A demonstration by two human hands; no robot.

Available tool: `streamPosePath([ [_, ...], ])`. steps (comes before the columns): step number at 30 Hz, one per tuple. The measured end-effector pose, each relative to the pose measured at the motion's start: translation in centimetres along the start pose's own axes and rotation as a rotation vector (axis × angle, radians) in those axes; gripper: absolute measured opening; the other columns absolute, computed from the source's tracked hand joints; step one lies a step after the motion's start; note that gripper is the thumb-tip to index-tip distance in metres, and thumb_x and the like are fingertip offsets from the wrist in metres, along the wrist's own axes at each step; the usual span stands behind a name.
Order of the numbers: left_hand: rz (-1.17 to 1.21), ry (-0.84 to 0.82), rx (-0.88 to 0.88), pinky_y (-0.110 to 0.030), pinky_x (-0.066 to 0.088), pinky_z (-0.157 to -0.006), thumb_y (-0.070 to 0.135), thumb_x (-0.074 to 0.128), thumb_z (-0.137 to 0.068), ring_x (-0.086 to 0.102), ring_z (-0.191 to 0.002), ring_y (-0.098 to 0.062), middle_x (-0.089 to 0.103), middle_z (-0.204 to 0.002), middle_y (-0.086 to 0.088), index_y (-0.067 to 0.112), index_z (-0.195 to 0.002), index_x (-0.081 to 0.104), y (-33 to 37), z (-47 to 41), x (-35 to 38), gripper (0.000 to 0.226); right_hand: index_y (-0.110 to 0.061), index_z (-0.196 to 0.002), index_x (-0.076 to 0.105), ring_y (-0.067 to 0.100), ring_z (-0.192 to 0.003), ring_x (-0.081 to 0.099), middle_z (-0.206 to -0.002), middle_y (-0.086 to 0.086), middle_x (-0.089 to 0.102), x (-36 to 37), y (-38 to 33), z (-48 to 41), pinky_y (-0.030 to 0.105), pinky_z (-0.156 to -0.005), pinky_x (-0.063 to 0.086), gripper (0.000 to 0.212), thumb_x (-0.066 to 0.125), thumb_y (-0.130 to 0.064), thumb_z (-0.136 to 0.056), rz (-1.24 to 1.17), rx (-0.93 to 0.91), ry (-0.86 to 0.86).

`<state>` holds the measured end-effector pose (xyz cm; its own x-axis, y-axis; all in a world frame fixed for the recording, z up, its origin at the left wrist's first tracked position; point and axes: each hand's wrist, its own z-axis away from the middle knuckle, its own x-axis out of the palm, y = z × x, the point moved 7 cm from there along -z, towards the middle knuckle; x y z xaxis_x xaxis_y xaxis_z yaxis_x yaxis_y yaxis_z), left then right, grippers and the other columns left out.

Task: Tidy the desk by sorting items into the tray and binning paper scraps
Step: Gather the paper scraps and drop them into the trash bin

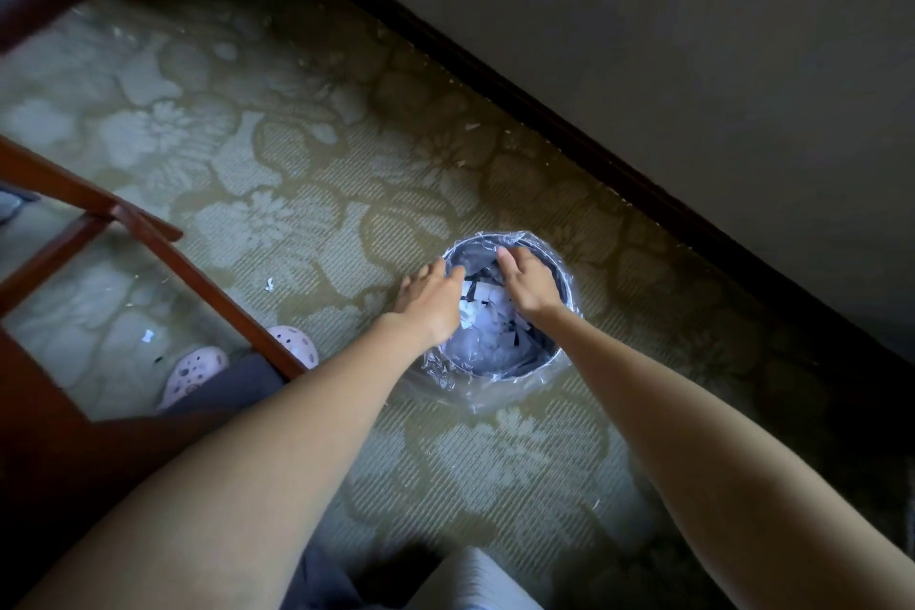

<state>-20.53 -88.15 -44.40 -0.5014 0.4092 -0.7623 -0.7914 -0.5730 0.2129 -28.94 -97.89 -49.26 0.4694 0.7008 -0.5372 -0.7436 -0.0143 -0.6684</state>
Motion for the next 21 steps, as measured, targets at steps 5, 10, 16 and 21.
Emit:
streamPosePath([
  [5, -0.002, 0.097, -0.050, -0.041, 0.031, -0.107, 0.001, 0.038, -0.092, 0.036, -0.129, -0.031, 0.038, -0.137, -0.015, 0.006, -0.132, 0.040, -0.3, 3.2, -3.3, 0.041, -0.004, -0.087, 0.049, 0.024, -0.082, 0.049, -0.090, 0.013, 0.057, -1.6, -3.6, 1.6, 0.029, -0.071, 0.032, 0.032, 0.034, -0.029, -0.100, 0.094, -0.072, 0.106],
  [10, -0.018, 0.267, -0.116, -0.040, 0.038, -0.100, 0.005, 0.035, -0.094, 0.046, -0.121, -0.033, 0.047, -0.131, -0.016, 0.005, -0.125, 0.050, -1.0, 7.9, -8.7, 0.034, 0.002, -0.104, 0.054, 0.036, -0.095, 0.056, -0.103, 0.020, 0.058, -3.3, -8.3, 5.6, 0.035, -0.074, 0.040, 0.025, 0.036, -0.010, -0.092, 0.431, -0.189, 0.110],
  [16, 0.017, 0.564, -0.199, -0.041, 0.042, -0.092, 0.010, 0.031, -0.096, 0.050, -0.116, -0.036, 0.052, -0.126, -0.017, 0.006, -0.120, 0.052, -3.0, 17.3, -17.9, 0.032, 0.001, -0.102, 0.052, 0.041, -0.093, 0.057, -0.105, 0.019, 0.055, -5.3, -19.3, 13.7, 0.039, -0.073, 0.042, 0.021, 0.037, -0.010, -0.092, 0.629, -0.530, 0.236],
  [21, 0.054, 0.852, -0.269, -0.043, 0.043, -0.087, 0.017, 0.031, -0.097, 0.052, -0.111, -0.038, 0.055, -0.121, -0.018, 0.009, -0.117, 0.053, -7.6, 27.8, -23.1, 0.031, -0.001, -0.107, 0.053, 0.041, -0.087, 0.058, -0.103, 0.017, 0.055, -4.2, -29.7, 23.3, 0.037, -0.067, 0.039, 0.022, 0.039, -0.009, -0.092, 0.617, -0.867, 0.352],
])
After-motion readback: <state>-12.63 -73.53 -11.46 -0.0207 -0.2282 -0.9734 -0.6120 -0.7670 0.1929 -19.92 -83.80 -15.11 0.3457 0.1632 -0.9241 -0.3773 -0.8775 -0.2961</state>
